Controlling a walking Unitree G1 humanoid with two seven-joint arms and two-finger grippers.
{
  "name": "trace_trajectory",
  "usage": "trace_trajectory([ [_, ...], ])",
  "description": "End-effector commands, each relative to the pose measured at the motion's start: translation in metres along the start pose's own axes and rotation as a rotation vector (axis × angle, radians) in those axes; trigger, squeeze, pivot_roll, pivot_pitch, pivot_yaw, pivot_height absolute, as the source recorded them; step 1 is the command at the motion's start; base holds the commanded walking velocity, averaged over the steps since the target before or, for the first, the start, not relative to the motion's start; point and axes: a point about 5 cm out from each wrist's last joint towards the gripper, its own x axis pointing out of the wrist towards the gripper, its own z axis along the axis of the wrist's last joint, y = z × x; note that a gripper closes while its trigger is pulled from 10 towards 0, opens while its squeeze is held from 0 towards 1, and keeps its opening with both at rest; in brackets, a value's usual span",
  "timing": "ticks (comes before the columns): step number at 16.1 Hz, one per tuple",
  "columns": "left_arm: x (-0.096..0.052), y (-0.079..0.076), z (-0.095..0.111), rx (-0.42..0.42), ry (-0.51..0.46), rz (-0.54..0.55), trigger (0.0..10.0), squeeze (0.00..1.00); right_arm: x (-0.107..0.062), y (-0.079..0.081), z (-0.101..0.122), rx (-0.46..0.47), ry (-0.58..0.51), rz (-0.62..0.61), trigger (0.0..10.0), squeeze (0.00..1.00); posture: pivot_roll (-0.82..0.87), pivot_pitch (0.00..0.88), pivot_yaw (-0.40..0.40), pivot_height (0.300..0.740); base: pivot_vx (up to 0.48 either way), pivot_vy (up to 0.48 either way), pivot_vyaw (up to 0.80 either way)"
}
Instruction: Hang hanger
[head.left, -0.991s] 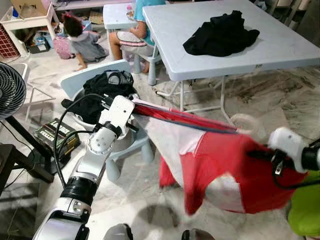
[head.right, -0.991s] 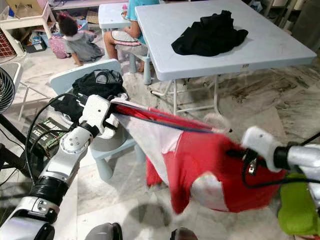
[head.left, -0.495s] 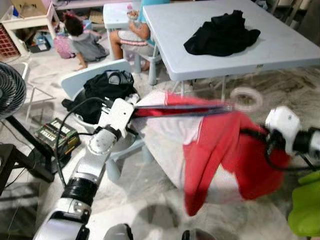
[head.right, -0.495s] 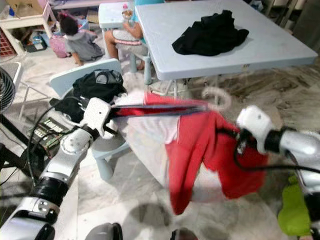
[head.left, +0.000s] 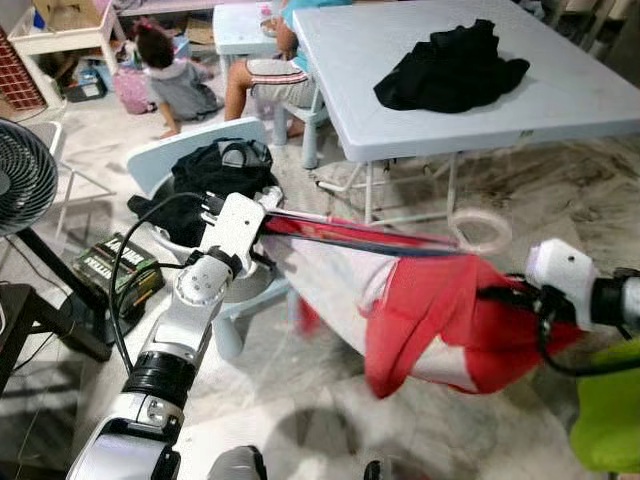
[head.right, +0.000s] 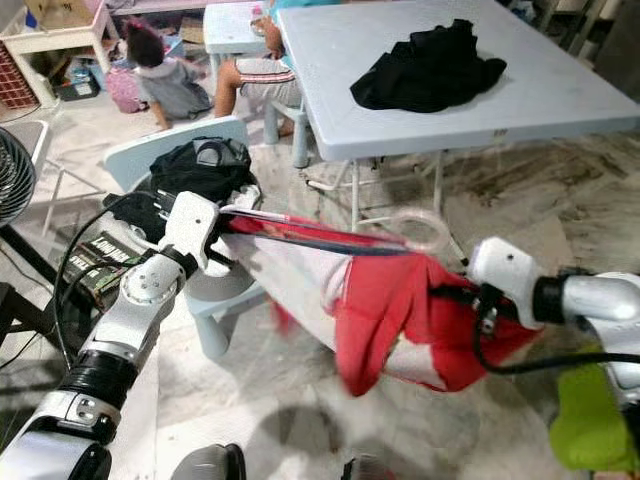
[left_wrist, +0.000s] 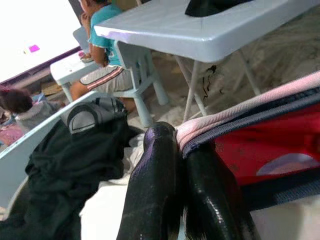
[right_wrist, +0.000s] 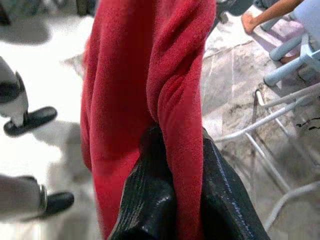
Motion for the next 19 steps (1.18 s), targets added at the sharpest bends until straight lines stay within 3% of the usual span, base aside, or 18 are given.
trace_trajectory([
  [1,-0.004,0.023,-0.007,-0.019,0.036,0.103,0.0,0.00,-0.017,-0.005,-0.004,-0.016,0.055,-0.006,10.0,0.00,-0.10,0.072,0.022,0.740,0.000,0.000,0.00],
  [4,-0.005,0.015,-0.011,-0.024,0.053,0.075,0.0,0.00,-0.021,-0.011,0.010,0.008,-0.018,-0.001,10.0,0.00,-0.11,0.072,0.024,0.740,0.000,0.000,0.00],
  [6,-0.004,0.011,-0.013,-0.030,0.062,0.059,0.0,0.00,-0.023,-0.019,0.031,0.054,-0.147,-0.022,10.0,0.00,-0.11,0.072,0.024,0.740,0.000,0.000,0.00],
  [11,-0.006,0.010,-0.019,-0.033,0.094,0.035,0.0,0.00,-0.032,-0.029,0.050,0.106,-0.269,-0.035,10.0,0.00,-0.10,0.066,0.025,0.740,0.000,0.000,0.00],
  [13,-0.006,0.005,-0.020,-0.042,0.098,0.018,0.0,0.00,-0.033,-0.038,0.057,0.142,-0.328,-0.099,10.0,0.00,-0.10,0.066,0.025,0.740,0.000,0.000,0.00],
  [16,-0.003,-0.012,-0.017,-0.061,0.085,-0.020,0.0,0.00,-0.011,-0.042,0.064,0.220,-0.441,-0.222,10.0,0.00,-0.10,0.064,0.023,0.740,0.000,0.000,0.00],
  [17,-0.003,-0.026,-0.015,-0.073,0.075,-0.058,0.0,0.00,0.011,-0.032,0.066,0.246,-0.473,-0.238,10.0,0.00,-0.10,0.065,0.024,0.740,0.000,0.000,0.00],
  [19,-0.004,-0.041,-0.014,-0.079,0.071,-0.107,0.0,0.00,0.028,-0.022,0.068,0.283,-0.494,-0.221,10.0,0.00,-0.09,0.063,0.024,0.740,0.000,0.000,0.00],
])
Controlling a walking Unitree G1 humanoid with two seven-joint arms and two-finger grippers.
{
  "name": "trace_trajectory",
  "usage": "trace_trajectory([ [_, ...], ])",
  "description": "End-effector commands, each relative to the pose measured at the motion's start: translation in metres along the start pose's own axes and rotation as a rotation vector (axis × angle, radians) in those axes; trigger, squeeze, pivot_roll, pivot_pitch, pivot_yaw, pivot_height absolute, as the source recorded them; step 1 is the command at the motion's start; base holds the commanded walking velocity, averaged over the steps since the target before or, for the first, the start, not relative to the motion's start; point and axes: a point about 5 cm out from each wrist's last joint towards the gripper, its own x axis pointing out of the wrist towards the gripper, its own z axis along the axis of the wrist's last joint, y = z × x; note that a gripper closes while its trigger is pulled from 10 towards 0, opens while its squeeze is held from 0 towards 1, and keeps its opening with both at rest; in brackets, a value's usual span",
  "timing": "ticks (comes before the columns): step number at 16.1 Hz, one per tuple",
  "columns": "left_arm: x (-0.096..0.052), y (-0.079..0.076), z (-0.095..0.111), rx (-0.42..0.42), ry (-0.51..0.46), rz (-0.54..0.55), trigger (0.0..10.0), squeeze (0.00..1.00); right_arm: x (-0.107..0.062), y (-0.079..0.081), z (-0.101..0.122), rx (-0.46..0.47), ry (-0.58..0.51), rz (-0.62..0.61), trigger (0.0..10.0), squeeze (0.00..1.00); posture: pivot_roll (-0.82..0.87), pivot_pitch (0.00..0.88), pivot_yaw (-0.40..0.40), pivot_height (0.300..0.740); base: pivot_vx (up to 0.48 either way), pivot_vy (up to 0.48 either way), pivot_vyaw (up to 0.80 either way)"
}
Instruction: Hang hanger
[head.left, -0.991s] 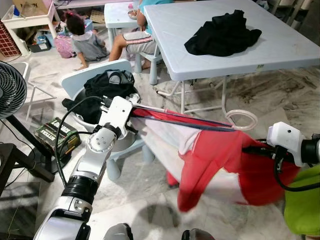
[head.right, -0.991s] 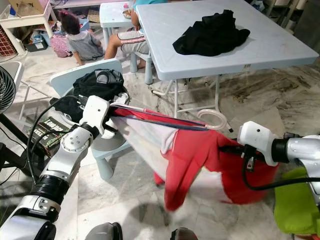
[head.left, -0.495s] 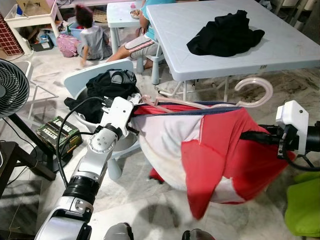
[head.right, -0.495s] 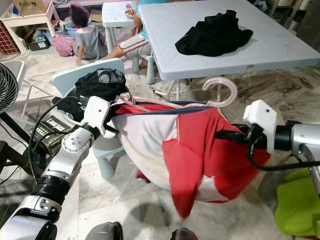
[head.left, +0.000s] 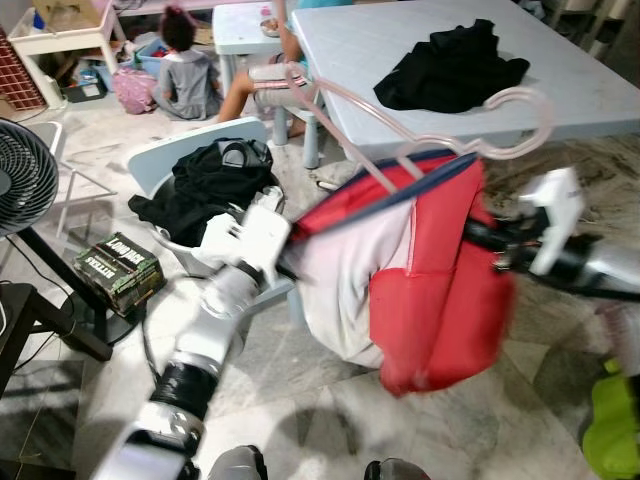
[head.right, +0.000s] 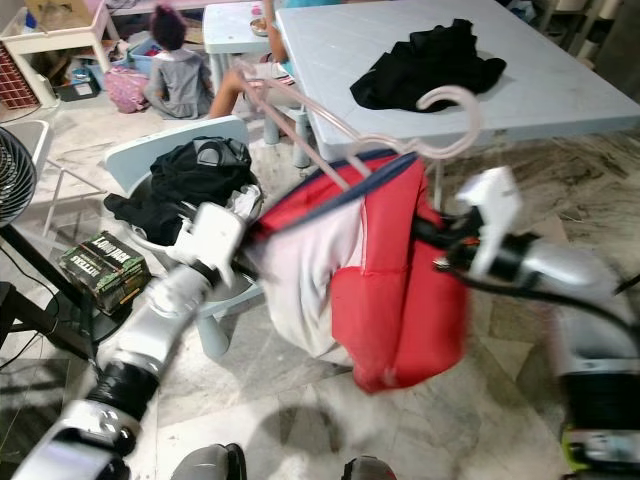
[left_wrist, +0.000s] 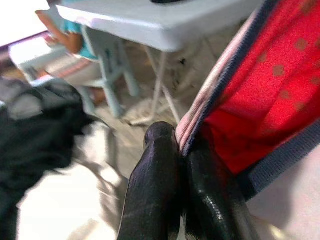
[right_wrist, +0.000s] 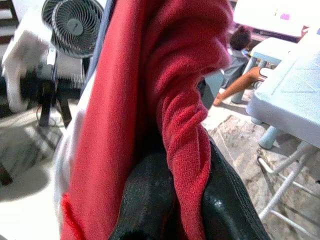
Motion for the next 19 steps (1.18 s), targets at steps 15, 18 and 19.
trace_trajectory([
  [15,-0.042,-0.037,-0.016,0.390,-0.027,-0.532,10.0,1.00,0.032,-0.024,-0.040,-0.645,0.465,0.162,10.0,0.00,-0.05,0.070,0.002,0.740,0.000,0.000,0.00],
  [18,-0.050,-0.028,-0.004,0.415,-0.108,-0.477,10.0,1.00,0.016,-0.008,-0.077,-0.608,0.568,0.331,10.0,0.00,-0.04,0.072,-0.007,0.740,0.000,0.000,0.00],
  [19,-0.052,-0.026,-0.006,0.430,-0.113,-0.465,10.0,1.00,0.013,-0.005,-0.079,-0.579,0.573,0.360,10.0,0.00,-0.04,0.070,-0.006,0.740,0.000,0.000,0.00],
])
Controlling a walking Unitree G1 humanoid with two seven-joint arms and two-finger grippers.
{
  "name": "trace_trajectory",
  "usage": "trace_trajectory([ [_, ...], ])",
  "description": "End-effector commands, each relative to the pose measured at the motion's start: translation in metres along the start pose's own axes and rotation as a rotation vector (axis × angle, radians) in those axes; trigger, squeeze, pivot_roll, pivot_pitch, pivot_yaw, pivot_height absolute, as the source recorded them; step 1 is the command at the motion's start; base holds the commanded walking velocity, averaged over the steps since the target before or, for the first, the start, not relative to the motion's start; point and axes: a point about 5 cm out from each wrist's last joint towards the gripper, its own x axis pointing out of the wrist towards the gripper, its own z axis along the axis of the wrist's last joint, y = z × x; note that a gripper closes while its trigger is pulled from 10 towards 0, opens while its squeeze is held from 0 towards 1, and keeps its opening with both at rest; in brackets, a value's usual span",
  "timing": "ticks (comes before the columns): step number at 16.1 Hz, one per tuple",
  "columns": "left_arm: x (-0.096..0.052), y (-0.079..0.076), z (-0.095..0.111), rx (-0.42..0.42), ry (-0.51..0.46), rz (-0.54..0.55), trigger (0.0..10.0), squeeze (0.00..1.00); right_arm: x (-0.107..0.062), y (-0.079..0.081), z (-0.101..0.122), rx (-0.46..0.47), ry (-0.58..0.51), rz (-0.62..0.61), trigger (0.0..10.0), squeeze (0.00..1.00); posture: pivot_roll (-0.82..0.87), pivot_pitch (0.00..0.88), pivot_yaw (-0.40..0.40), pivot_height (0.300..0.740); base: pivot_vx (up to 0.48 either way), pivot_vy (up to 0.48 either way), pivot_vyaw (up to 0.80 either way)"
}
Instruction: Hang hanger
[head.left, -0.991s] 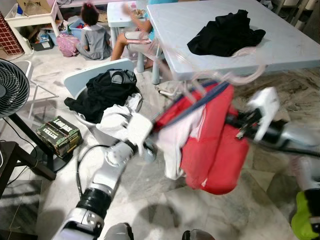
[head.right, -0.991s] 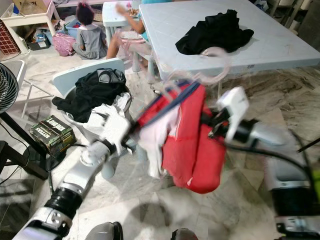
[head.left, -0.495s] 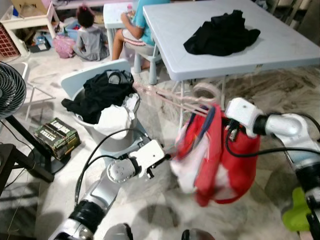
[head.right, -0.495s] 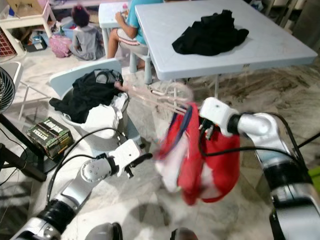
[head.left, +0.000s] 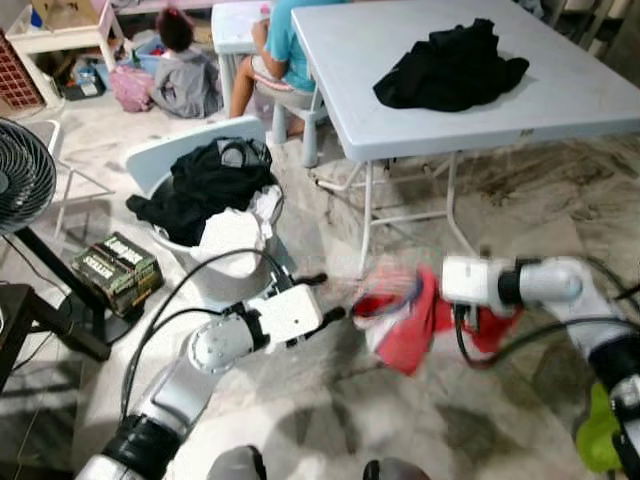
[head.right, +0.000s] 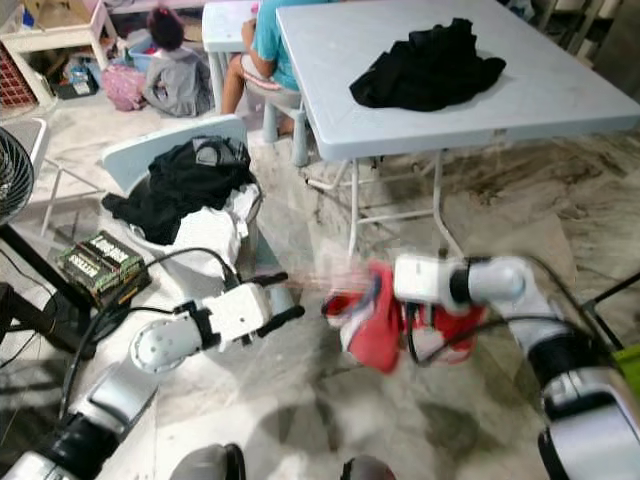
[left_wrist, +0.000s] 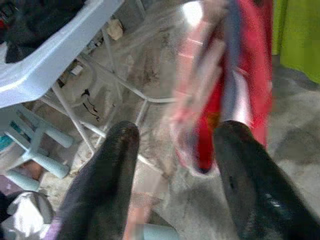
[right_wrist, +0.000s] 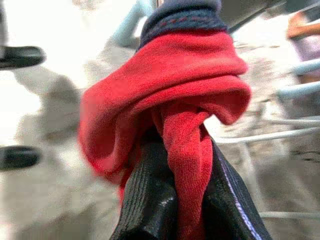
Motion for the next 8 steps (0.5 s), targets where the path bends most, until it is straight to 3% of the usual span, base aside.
trace_trajectory([
  [1,-0.0066,0.0010,-0.0025,0.028,0.009,0.007,10.0,1.00,-0.0065,-0.0025,0.0006,-0.010,-0.016,0.037,10.0,0.00,-0.05,0.069,-0.004,0.740,0.000,0.000,0.00],
  [7,-0.0016,-0.0045,-0.0110,0.039,0.031,-0.010,10.0,1.00,-0.0069,-0.0058,0.0049,-0.006,-0.071,0.036,10.0,0.00,-0.05,0.062,-0.001,0.740,0.000,0.000,0.00],
  [8,0.0016,-0.0056,-0.0113,0.013,0.023,-0.016,10.0,0.28,-0.0068,-0.0059,0.0067,-0.009,-0.084,0.042,10.0,0.00,-0.05,0.059,-0.005,0.740,0.000,0.000,0.00],
])
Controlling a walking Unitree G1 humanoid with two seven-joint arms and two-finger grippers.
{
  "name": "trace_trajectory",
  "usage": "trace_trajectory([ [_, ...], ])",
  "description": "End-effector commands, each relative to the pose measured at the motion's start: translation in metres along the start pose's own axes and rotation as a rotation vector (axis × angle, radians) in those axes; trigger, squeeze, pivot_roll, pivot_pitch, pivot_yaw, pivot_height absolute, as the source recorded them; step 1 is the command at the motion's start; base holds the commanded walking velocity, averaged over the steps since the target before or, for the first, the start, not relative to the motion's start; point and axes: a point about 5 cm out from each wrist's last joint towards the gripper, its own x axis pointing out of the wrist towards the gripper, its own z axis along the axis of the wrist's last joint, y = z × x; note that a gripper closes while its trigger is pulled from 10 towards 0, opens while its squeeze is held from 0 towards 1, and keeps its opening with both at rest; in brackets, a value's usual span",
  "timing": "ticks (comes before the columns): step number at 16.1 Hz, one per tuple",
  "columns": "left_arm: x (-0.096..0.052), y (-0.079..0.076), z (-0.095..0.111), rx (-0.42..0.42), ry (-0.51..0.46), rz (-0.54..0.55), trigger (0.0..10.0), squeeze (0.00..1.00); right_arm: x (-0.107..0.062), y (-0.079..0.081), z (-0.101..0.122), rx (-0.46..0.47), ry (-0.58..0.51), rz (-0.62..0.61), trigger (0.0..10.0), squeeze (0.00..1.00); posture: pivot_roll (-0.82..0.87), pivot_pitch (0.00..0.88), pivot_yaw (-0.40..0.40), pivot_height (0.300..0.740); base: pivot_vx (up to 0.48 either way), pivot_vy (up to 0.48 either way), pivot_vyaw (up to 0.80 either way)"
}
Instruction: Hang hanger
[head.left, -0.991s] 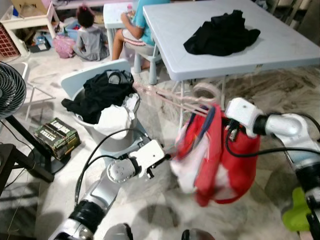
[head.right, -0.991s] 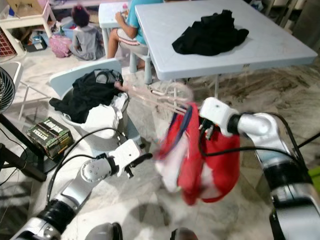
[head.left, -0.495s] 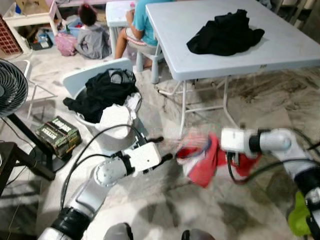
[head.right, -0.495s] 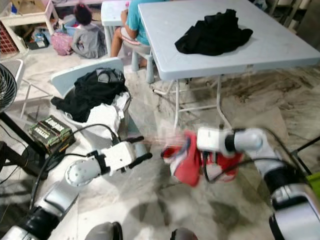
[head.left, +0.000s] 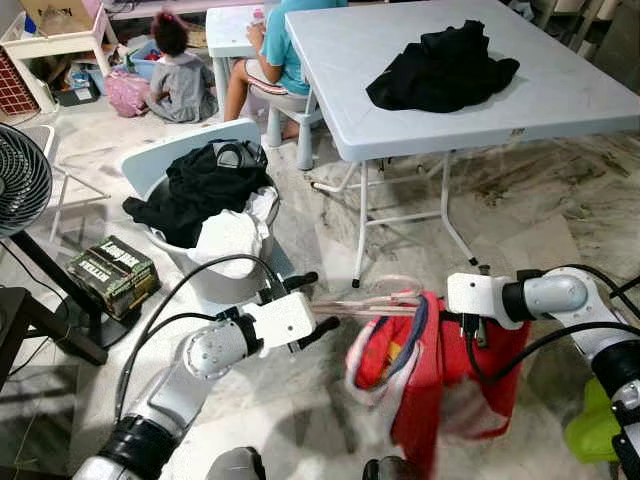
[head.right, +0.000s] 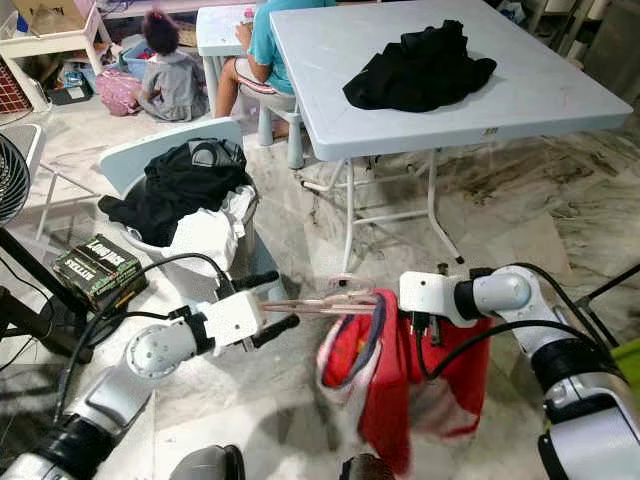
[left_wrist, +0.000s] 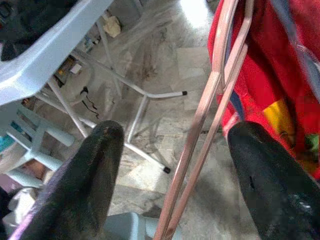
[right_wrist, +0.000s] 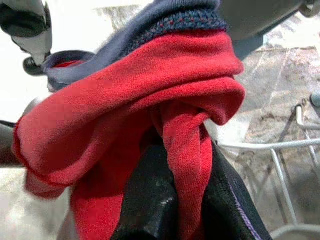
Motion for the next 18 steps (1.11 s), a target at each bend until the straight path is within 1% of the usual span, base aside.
trace_trajectory([
  [1,0.003,0.000,0.001,-0.007,-0.011,-0.009,10.0,0.00,-0.005,-0.010,0.010,-0.035,-0.044,-0.036,10.0,0.00,-0.05,0.059,-0.005,0.740,0.000,0.000,0.00],
  [2,0.007,0.001,0.002,-0.003,-0.020,-0.015,10.0,0.00,-0.006,-0.010,0.010,-0.035,-0.049,-0.024,10.0,0.00,-0.05,0.056,-0.006,0.740,0.000,0.000,0.00],
  [3,0.011,0.002,0.003,-0.017,-0.031,-0.018,10.0,0.00,-0.008,-0.010,0.012,-0.032,-0.063,-0.014,10.0,0.00,-0.05,0.055,-0.005,0.740,0.000,0.000,0.00],
  [5,0.015,0.004,0.003,-0.025,-0.045,-0.053,10.0,0.00,-0.012,-0.010,0.015,-0.026,-0.082,0.003,10.0,0.00,-0.06,0.055,-0.003,0.740,0.000,0.000,0.00],
  [6,0.018,0.006,0.005,-0.053,-0.058,-0.071,2.3,0.00,-0.015,-0.008,0.015,-0.013,-0.093,0.026,10.0,0.00,-0.06,0.054,-0.008,0.740,0.000,0.000,0.00],
  [7,0.020,0.006,0.007,-0.089,-0.065,-0.088,0.0,0.00,-0.015,-0.007,0.016,-0.012,-0.097,0.032,10.0,0.00,-0.06,0.057,-0.005,0.740,0.000,0.000,0.00],
  [8,0.023,0.006,0.007,-0.143,-0.072,-0.121,0.0,0.00,-0.016,-0.006,0.016,-0.014,-0.103,0.039,10.0,0.00,-0.07,0.058,-0.002,0.740,0.000,0.000,0.00],
  [9,0.025,0.003,0.008,-0.175,-0.071,-0.163,0.0,0.00,-0.015,-0.005,0.017,-0.018,-0.107,0.048,10.0,0.00,-0.07,0.062,0.000,0.740,0.000,0.000,0.00],
  [11,0.026,0.001,0.006,-0.180,-0.063,-0.200,0.0,0.00,-0.015,-0.005,0.018,-0.019,-0.111,0.058,10.0,0.00,-0.07,0.066,0.004,0.740,0.000,0.000,0.00],
  [14,0.028,0.007,0.005,-0.186,-0.059,-0.236,0.0,0.00,-0.020,-0.006,0.020,-0.027,-0.096,0.085,10.0,0.00,-0.07,0.068,0.007,0.740,0.000,0.000,0.00],
  [17,0.027,0.008,0.004,-0.174,-0.045,-0.273,0.0,0.00,-0.021,-0.008,0.021,-0.035,-0.089,0.091,10.0,0.00,-0.07,0.068,0.004,0.740,0.000,0.000,0.00],
  [18,0.026,0.009,0.004,-0.158,-0.040,-0.289,0.0,0.00,-0.021,-0.008,0.020,-0.044,-0.075,0.100,10.0,0.00,-0.07,0.069,0.003,0.740,0.000,0.000,0.00],
])
